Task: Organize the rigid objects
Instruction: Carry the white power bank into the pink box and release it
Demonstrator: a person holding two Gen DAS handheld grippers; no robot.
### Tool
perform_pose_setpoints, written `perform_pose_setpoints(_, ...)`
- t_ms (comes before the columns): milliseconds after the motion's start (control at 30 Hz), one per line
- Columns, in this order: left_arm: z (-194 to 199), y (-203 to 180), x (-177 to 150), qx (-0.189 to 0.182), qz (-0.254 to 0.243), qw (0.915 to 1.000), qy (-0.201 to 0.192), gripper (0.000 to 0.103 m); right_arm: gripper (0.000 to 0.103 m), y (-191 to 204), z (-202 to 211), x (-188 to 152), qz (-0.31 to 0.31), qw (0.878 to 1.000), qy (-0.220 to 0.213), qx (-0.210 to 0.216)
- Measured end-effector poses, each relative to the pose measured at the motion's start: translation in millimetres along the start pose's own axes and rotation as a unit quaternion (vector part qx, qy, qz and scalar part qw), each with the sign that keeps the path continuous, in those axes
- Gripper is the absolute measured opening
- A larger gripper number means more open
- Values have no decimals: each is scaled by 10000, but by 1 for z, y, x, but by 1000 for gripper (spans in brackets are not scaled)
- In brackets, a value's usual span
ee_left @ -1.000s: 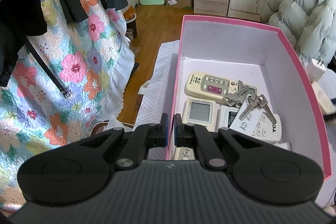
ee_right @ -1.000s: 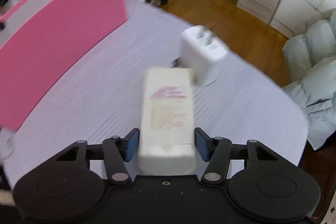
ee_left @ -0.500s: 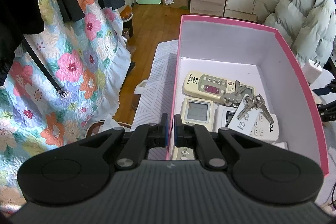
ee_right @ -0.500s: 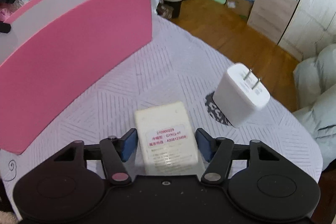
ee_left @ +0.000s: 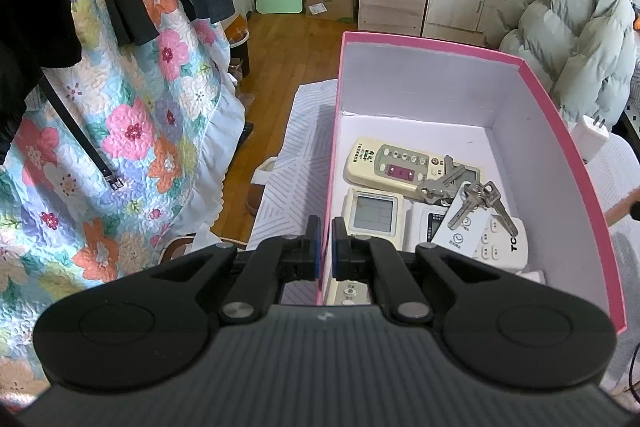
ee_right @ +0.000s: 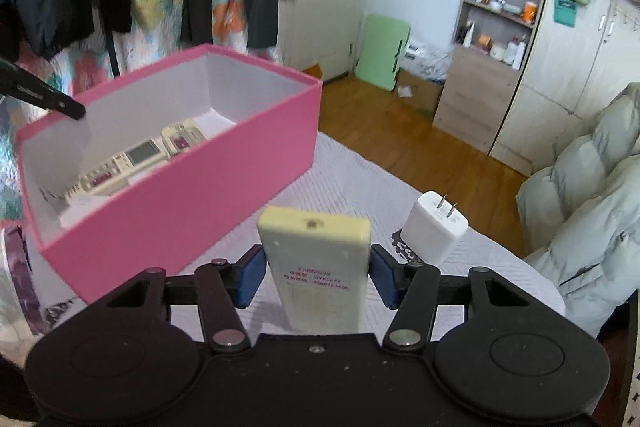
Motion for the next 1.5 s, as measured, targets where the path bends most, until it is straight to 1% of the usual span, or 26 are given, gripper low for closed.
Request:
perform_pose_setpoints(233, 1, -1, 0, -39, -21, 10000, -15, 4, 61, 10, 25, 6, -32, 9998, -204, 18)
perform_pose_setpoints(367, 1, -4, 0, 32, -102, 9999, -68, 4, 61, 12, 38, 19, 64, 9994, -300, 189)
perform_pose_setpoints(533, 1, -5, -1, 1, -92, 9999, -79, 4, 61, 22, 59, 46, 251, 9969, -633, 392)
perform_pose_setpoints(700, 1, -4, 0, -19, -93, 9999, -89, 4, 61, 30, 75, 83, 148, 9894, -1136, 889)
perform_pose_setpoints(833, 1, -2, 0, -96, -86, 9998, -124, 4, 61, 38, 66, 105, 55, 9820, -1283, 1382)
perform_pose_setpoints(967, 2, -2, -2, -122, -88, 9998, -153, 4, 61, 51, 27, 124, -5, 9810, -1134, 1571)
perform_pose_setpoints(1067, 2, -5, -3, -37, -164, 9997, -193, 4, 61, 57, -14, 136, -24, 9853, -973, 1405)
perform_pose_setpoints(1200, 2, -5, -3, -109, -103, 9997, -182, 4, 61, 57, -68, 149, -155, 9910, -784, 1071)
perform_pose_setpoints(1233, 2, -5, -3, -128, -90, 9997, -185, 4, 61, 57, -76, 151, -113, 9928, -812, 876)
perform_pose_setpoints(1267, 3, -5, -3, -142, -83, 9997, -188, 4, 61, 58, -85, 151, 1, 9946, -866, 580)
perform_pose_setpoints(1333, 3, -5, -3, -156, -81, 9997, -196, 4, 61, 61, -92, 149, 263, 9950, -957, 99)
perform_pose_setpoints(1367, 3, -5, -3, -168, -69, 9996, -195, 4, 61, 63, -96, 147, 371, 9950, -924, -62)
perform_pose_setpoints(1400, 3, -4, -3, -190, -50, 9996, -189, 4, 61, 64, -98, 143, 403, 9956, -839, -90)
perform_pose_setpoints(1500, 3, -1, -3, -275, -8, 9994, -196, 4, 61, 67, -98, 130, 364, 9976, -574, 107)
Point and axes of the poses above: each gripper's, at about its wrist camera, not at the fingertips, and z roughly against the way its jaws point, y to its left, x to its top, the point moved 7 cm from there along -z, roughly the way its jaws point, and after that the axes turned 8 degrees about y, right-handed, at the moved point
